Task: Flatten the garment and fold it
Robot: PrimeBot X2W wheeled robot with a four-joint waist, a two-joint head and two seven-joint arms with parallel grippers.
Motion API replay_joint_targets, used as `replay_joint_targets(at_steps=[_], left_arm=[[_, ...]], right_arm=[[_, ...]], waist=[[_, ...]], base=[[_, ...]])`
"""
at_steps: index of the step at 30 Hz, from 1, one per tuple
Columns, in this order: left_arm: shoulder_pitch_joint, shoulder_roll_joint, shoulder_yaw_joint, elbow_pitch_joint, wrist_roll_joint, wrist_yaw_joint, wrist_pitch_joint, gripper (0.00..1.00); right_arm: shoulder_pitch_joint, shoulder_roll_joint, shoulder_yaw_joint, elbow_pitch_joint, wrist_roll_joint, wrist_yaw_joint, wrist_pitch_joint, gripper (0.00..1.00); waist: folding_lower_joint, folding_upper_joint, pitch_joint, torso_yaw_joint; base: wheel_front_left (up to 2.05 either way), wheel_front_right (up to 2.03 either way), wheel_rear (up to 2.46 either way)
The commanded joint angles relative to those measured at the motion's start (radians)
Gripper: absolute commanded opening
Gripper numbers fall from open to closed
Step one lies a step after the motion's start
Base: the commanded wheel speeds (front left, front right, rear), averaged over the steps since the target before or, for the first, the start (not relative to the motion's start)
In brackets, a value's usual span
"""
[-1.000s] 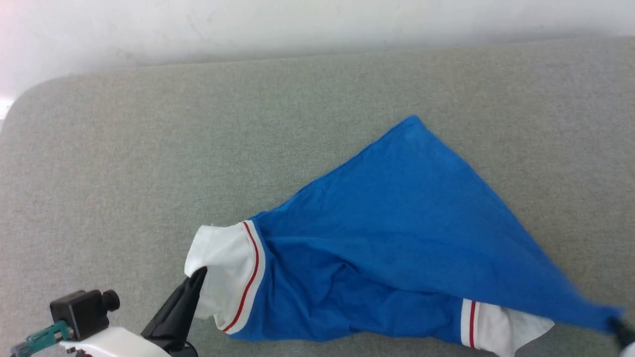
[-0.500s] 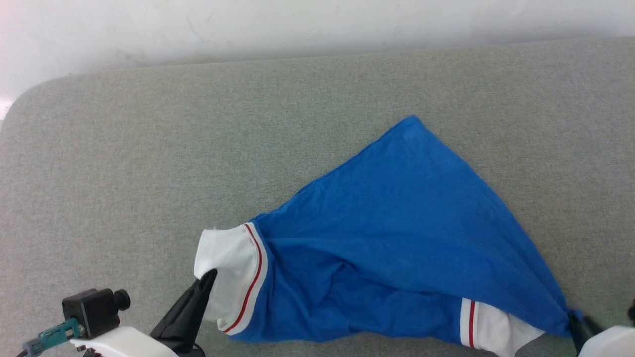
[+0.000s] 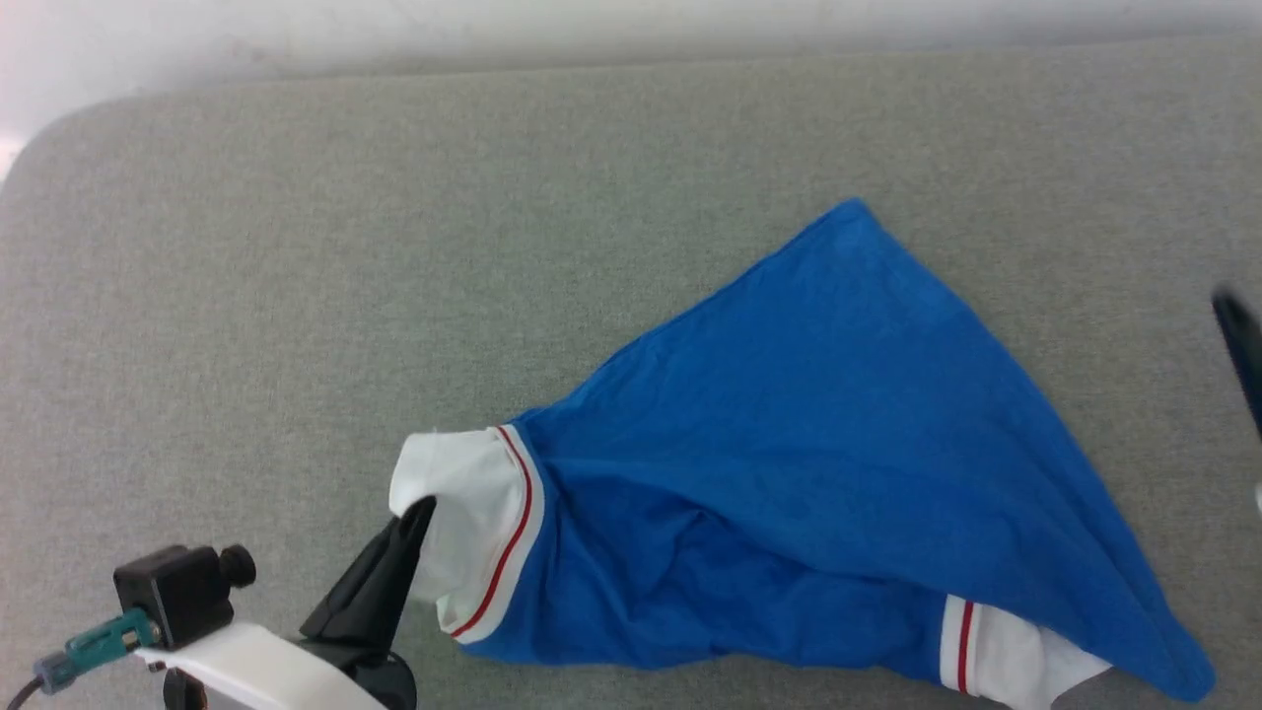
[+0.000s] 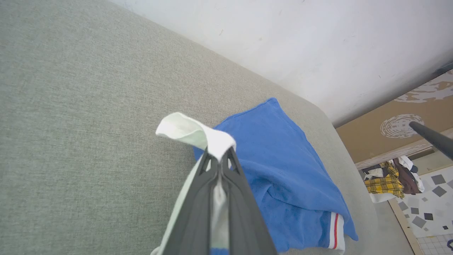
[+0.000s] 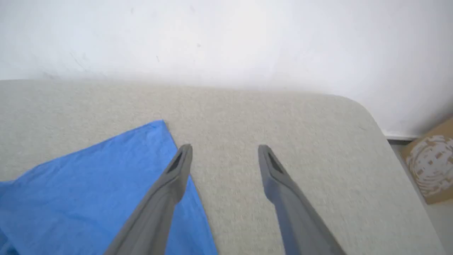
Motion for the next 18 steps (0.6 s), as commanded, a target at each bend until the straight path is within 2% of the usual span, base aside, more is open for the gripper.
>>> replay_joint_targets(at_steps=[1,4,10,18], left_arm=[[-0.025,-0.004,-0.002,-0.001,0.007,-0.010,-0.008,0.00],[-0.054,-0.006,-0.011,0.005,0.007,-0.022,-0.008,0.00],[-0.115,-0.015,-0.036,0.029,0.005,-0.048,-0.009,0.00],[-0.194,-0.033,-0.071,0.079,0.001,-0.088,-0.017,0.00]], right_arm=[[-0.082,0.012,0.022,0.013,-0.005,-0.001,-0.003,1.00],[-0.253,0.000,0.116,0.106,-0.030,-0.001,-0.002,1.00],[-0.526,-0.018,0.281,0.377,-0.086,-0.001,0.001,1.00],[-0.676,-0.041,0.382,0.621,-0.132,-0.001,0.079,1.00]], waist=[[-0.0001,-0.0001,0.045,0.030],[-0.0001,-0.0001,0.085,0.054],[-0.0001,-0.0001,0.169,0.116],[-0.0001,-0.0001,0.258,0.194]], base=[[0.00,0.00,0.00],[0.00,0.00,0.00],[0.00,0.00,0.00],[0.00,0.00,0.00]])
